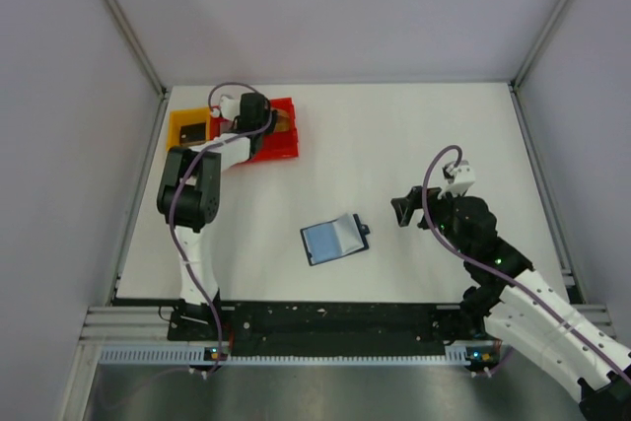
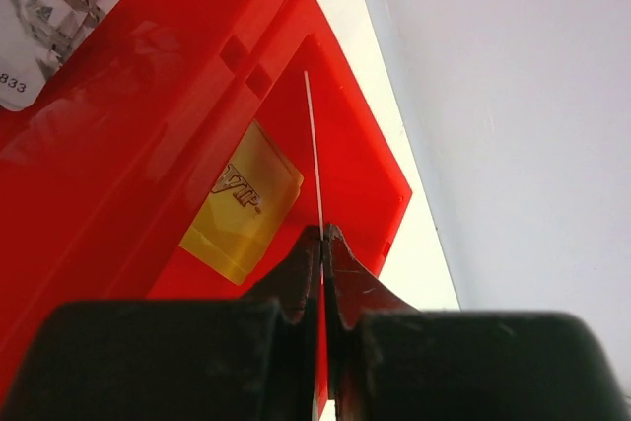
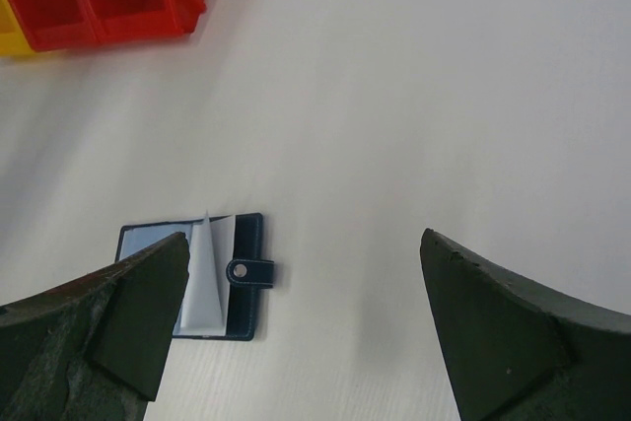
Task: Take the credit cards out of the card holder
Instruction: Place the credit card in the storage box.
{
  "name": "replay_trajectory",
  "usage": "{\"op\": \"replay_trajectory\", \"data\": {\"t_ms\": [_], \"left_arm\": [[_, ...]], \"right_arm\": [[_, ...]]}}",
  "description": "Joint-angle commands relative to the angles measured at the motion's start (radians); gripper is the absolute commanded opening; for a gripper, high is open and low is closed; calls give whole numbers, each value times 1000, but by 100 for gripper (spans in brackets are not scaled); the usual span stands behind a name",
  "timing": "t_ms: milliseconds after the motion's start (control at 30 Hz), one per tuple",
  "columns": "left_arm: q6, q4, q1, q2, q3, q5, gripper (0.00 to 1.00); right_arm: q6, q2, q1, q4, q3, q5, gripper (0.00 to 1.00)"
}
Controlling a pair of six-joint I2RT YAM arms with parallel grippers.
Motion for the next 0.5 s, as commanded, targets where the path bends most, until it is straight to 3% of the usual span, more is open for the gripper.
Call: {"op": "replay_trajectory", "data": {"t_ms": [0, 267, 467], "left_arm": [[30, -54, 6, 33, 91, 6, 2], [51, -147, 5, 1, 110, -5, 42], [93, -195, 5, -101, 59, -8, 57]], "right_arm": [[-16, -12, -10, 20, 39, 15, 98], [-2, -12, -12, 13, 63, 4, 98], [24, -19, -12, -20, 91, -22, 99]]}}
